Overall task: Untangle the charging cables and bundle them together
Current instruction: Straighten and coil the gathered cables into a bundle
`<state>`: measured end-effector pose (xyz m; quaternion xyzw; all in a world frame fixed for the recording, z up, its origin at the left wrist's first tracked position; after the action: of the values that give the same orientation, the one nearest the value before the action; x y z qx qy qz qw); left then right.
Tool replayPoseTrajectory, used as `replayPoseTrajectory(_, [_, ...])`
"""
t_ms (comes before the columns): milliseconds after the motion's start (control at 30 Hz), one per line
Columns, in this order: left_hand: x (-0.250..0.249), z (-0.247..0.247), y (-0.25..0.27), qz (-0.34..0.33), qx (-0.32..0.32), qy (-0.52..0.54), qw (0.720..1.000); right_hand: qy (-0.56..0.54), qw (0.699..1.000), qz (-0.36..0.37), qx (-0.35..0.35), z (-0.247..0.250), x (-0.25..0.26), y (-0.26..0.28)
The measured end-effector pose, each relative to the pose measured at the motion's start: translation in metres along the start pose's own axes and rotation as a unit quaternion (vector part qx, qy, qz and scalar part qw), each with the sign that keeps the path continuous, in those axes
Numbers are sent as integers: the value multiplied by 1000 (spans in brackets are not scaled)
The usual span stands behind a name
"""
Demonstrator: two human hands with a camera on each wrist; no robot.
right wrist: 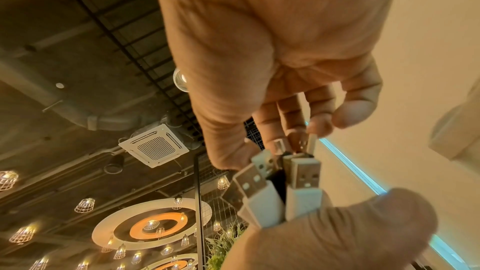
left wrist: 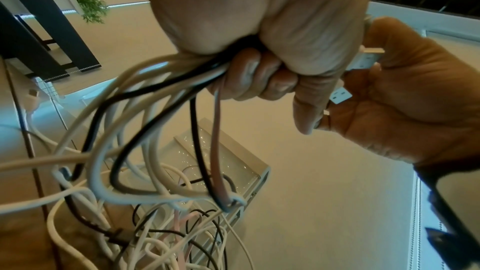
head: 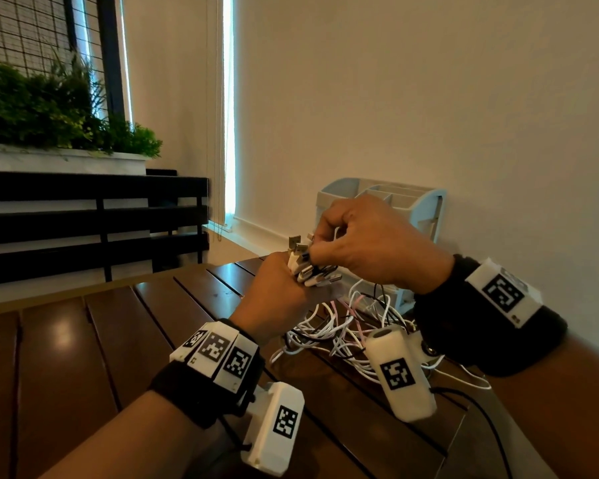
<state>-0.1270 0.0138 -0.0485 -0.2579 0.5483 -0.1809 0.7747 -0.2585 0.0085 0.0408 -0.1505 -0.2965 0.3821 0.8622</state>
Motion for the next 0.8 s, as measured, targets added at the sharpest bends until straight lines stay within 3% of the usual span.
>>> replayPoseTrajectory(467, [0,1,0,-4,13,-8,1000,-88,994,41,-52,-2,-12,3])
replayPoseTrajectory(567, [-1,1,0,-1,8,-5,1000,-104,993,49,-35,-1,-14,5])
replayPoseTrajectory(700, [0,3,1,-14,4,-8,1000,-255,966,5,-48,9,-20,4])
replayPoseTrajectory(800, [0,3,0,-25,12,-11,1000,-193,980,51,12,4,-14,7])
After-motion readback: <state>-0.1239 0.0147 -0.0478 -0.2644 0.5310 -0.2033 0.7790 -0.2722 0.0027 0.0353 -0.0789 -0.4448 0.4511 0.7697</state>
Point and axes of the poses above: each hand's wrist, its own y-axis away from the middle knuckle, its own z-axis out of the back of the hand, x = y × z, the point moved 1 cm from there along -y, towards the middle knuckle, and after that the axes turned 2 degrees about -y, right-handed, at the moved point
